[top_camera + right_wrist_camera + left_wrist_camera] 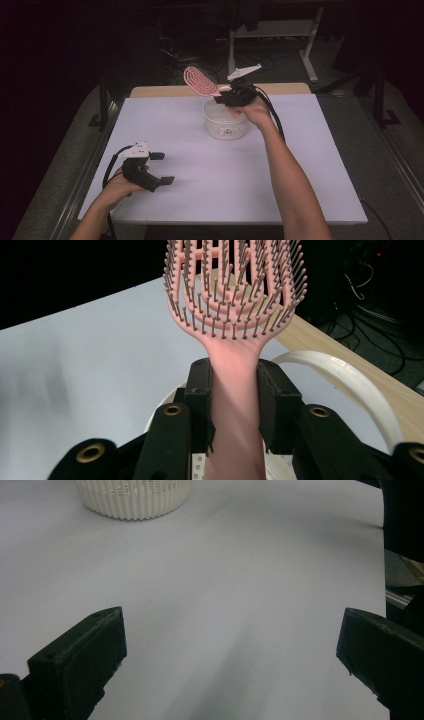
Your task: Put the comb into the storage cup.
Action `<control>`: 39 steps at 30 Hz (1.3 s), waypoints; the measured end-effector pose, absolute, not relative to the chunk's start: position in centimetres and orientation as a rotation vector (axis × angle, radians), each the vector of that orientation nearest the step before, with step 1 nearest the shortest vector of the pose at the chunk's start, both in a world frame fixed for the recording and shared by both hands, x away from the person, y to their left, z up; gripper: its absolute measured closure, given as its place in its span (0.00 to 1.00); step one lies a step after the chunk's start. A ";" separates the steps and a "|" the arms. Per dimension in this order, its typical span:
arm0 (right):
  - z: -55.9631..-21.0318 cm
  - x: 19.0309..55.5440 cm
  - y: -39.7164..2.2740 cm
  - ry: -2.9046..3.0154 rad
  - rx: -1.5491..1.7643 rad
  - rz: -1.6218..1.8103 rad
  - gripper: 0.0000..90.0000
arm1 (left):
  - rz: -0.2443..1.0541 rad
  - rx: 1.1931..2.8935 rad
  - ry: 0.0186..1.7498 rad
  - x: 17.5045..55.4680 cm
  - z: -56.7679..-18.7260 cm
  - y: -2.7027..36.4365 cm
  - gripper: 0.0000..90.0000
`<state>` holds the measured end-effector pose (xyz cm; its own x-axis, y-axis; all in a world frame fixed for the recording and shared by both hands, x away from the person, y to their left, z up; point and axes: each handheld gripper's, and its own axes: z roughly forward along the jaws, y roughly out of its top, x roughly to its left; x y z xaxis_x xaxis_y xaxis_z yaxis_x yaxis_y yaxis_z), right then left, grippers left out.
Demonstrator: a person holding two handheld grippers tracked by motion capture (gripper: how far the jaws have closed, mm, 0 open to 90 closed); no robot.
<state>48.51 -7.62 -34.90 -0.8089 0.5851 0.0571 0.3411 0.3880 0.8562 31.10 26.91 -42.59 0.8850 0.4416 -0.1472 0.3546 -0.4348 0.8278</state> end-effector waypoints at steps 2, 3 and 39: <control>-35.0 48.5 -7.6 2.399 0.815 1.384 0.76 | 0.111 2.065 0.576 31.1 -42.6 26.9 0.00; -35.1 48.6 -7.4 2.405 0.815 1.371 0.76 | 0.112 2.067 0.576 31.1 -42.6 26.9 0.00; -38.1 49.3 -6.3 2.558 0.829 1.189 0.66 | 0.115 2.069 0.569 31.0 -42.6 26.8 0.00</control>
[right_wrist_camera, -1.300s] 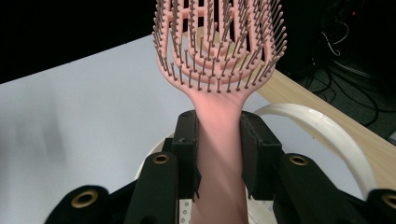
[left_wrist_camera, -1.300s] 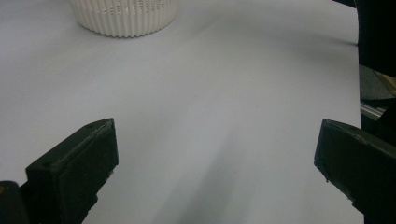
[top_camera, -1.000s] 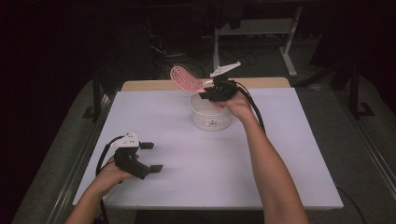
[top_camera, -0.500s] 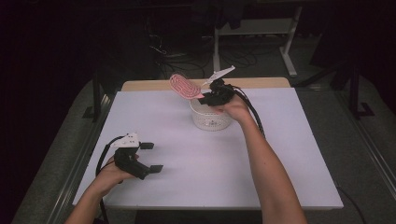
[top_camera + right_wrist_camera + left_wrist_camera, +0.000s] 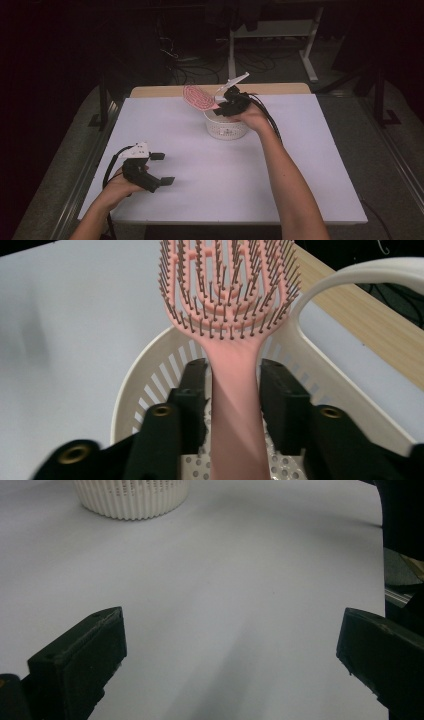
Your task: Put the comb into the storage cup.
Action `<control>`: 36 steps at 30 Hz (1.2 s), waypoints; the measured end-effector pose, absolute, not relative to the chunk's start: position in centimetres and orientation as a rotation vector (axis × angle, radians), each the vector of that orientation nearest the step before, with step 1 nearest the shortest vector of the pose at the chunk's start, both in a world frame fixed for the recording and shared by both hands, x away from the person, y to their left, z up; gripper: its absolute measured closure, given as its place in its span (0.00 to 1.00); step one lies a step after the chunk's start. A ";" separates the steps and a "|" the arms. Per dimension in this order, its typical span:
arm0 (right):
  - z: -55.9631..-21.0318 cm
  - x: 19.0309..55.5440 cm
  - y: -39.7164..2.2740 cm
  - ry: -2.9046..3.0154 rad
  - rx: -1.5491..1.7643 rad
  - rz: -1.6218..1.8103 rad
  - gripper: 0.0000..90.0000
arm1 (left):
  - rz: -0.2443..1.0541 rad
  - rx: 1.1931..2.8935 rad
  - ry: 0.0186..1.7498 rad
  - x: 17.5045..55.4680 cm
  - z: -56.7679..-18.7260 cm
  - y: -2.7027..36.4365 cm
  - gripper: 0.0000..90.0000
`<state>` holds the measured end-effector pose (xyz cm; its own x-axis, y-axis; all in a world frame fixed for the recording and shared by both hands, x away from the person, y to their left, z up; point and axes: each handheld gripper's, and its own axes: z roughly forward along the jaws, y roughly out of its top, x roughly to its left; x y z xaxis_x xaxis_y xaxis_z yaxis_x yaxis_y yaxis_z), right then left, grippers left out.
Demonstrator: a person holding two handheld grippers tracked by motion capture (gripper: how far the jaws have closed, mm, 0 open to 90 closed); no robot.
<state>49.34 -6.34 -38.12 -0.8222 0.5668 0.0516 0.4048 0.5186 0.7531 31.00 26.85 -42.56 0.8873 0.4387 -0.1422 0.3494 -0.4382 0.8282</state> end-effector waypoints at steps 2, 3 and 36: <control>-38.1 49.3 -6.6 2.554 0.835 1.178 0.62 | 0.116 2.071 0.567 31.0 -42.6 26.8 0.00; -38.0 49.3 -6.7 2.560 0.838 1.181 0.61 | 0.116 2.071 0.567 31.0 -42.6 26.8 0.00; -35.3 45.0 -12.2 2.477 0.931 1.317 0.22 | 0.130 2.066 0.584 30.8 -42.4 27.1 0.00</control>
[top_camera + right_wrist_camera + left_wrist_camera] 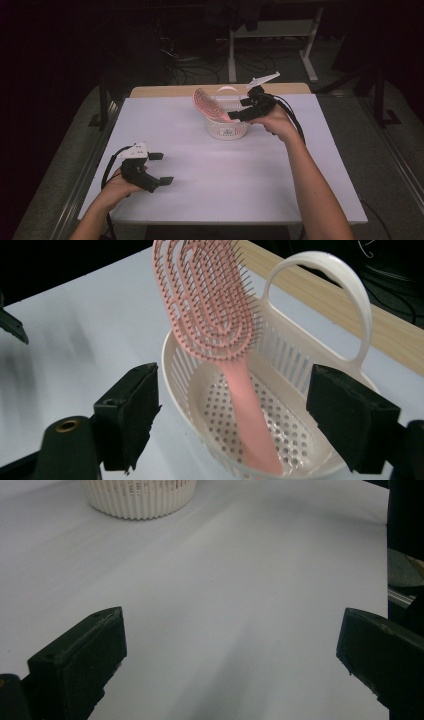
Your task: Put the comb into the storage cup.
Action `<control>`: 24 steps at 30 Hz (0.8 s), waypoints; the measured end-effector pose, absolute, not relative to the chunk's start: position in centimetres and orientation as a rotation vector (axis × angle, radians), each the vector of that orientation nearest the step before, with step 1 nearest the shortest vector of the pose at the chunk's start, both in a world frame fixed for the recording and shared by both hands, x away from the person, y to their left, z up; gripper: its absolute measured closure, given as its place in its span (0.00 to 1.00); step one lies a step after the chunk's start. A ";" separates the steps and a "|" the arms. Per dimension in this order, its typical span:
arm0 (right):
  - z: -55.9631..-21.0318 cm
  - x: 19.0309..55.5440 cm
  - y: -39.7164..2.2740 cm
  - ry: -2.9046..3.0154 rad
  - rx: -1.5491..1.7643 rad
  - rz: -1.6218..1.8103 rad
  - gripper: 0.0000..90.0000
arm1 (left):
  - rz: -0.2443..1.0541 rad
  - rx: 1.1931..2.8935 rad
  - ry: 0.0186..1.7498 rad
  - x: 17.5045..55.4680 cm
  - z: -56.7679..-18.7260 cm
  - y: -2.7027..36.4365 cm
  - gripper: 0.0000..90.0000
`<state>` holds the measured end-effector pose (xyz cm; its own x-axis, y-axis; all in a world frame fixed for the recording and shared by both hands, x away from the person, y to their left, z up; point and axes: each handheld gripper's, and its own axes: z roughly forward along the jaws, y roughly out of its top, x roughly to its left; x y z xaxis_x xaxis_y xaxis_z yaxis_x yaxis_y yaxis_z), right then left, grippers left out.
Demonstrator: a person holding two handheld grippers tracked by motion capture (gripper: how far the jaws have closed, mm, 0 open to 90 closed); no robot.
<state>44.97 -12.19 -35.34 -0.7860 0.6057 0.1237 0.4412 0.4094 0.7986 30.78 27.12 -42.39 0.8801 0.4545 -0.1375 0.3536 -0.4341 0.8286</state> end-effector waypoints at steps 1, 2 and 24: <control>-35.4 44.8 -12.3 2.476 0.931 1.316 0.21 | 0.130 2.066 0.583 30.8 -42.4 27.1 0.00; -35.4 44.5 -12.4 2.473 0.932 1.315 0.20 | 0.131 2.068 0.582 30.7 -42.4 27.1 0.00; -36.8 39.5 -13.9 2.411 0.956 1.264 0.01 | 0.132 2.062 0.585 31.0 -42.3 27.2 0.00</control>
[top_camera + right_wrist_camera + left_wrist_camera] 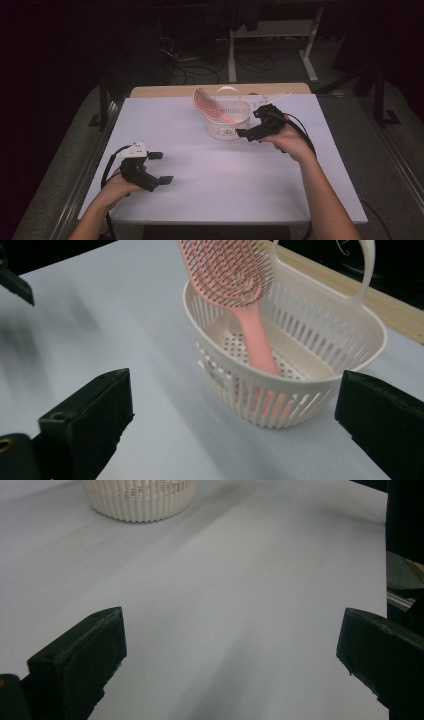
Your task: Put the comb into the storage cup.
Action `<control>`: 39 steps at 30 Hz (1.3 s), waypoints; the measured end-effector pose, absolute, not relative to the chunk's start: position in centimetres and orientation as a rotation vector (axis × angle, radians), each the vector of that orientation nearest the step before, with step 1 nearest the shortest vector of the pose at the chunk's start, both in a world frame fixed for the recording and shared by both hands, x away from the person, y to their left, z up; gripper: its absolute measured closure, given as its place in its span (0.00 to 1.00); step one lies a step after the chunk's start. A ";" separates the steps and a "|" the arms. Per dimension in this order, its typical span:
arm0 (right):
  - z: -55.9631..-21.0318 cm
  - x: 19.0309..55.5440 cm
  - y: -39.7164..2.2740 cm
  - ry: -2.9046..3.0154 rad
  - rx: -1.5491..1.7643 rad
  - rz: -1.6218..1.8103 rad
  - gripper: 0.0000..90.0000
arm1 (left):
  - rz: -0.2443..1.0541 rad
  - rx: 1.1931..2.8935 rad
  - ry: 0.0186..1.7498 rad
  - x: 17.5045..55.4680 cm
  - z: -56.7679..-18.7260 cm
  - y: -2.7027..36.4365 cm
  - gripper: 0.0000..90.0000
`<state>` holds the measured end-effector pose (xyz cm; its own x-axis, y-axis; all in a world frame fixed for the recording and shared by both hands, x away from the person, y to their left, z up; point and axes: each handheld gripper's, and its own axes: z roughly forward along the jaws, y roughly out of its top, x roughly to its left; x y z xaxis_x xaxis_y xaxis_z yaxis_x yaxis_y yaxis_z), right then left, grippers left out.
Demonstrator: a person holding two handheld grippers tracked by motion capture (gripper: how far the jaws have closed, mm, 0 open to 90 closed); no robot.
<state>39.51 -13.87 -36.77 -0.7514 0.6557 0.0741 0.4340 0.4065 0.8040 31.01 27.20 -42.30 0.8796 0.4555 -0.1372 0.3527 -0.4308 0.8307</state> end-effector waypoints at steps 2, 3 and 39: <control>-37.1 39.1 -13.9 2.414 0.959 1.264 0.00 | 0.140 2.066 0.577 31.1 -42.3 27.1 0.00; -37.2 38.9 -13.9 2.413 0.957 1.265 0.00 | 0.141 2.066 0.576 31.1 -42.3 27.1 0.00; -42.7 31.4 -17.7 2.345 1.000 1.330 0.00 | 0.149 2.038 0.560 31.1 -42.4 27.4 0.00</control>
